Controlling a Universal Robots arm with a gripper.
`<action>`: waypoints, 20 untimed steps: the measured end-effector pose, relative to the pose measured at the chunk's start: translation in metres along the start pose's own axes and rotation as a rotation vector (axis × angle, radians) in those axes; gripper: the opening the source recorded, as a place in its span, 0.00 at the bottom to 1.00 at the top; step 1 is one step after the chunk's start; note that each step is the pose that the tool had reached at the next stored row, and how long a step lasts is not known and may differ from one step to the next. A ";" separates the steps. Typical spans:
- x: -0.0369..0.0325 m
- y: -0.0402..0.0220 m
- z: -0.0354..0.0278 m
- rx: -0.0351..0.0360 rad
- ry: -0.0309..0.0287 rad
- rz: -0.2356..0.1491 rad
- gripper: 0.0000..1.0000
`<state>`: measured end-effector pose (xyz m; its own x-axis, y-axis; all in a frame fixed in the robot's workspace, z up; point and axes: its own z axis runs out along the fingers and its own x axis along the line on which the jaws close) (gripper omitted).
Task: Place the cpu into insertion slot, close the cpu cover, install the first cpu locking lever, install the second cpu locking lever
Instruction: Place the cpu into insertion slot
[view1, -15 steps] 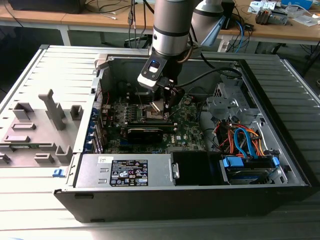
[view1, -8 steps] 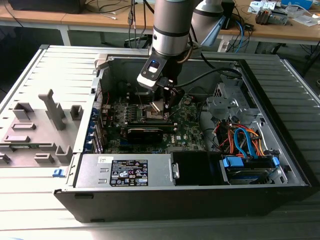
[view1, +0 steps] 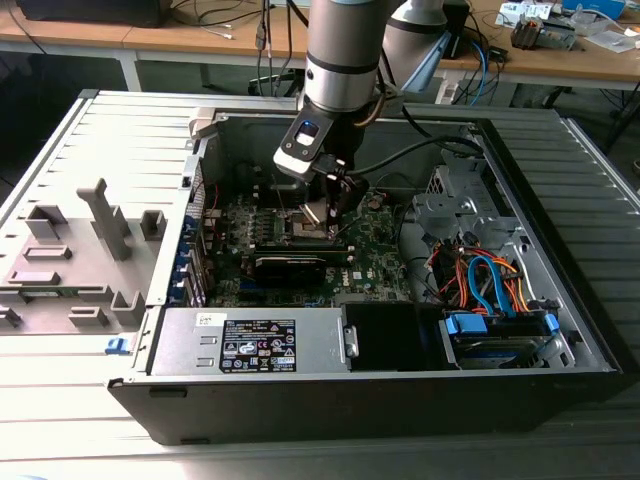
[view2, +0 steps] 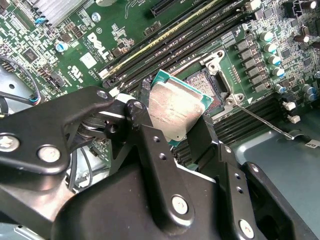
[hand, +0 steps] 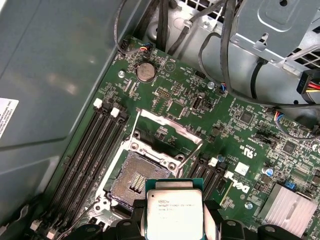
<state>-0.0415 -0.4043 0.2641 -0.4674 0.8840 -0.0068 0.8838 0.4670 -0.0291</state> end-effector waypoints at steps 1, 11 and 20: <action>0.0000 0.0000 0.0001 0.0000 0.0001 0.001 0.55; 0.0000 0.0000 0.0006 0.0001 0.0004 0.016 0.55; -0.0001 0.0000 0.0012 0.0002 0.0009 0.031 0.55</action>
<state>-0.0415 -0.4044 0.2629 -0.4400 0.8980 -0.0068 0.8977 0.4397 -0.0292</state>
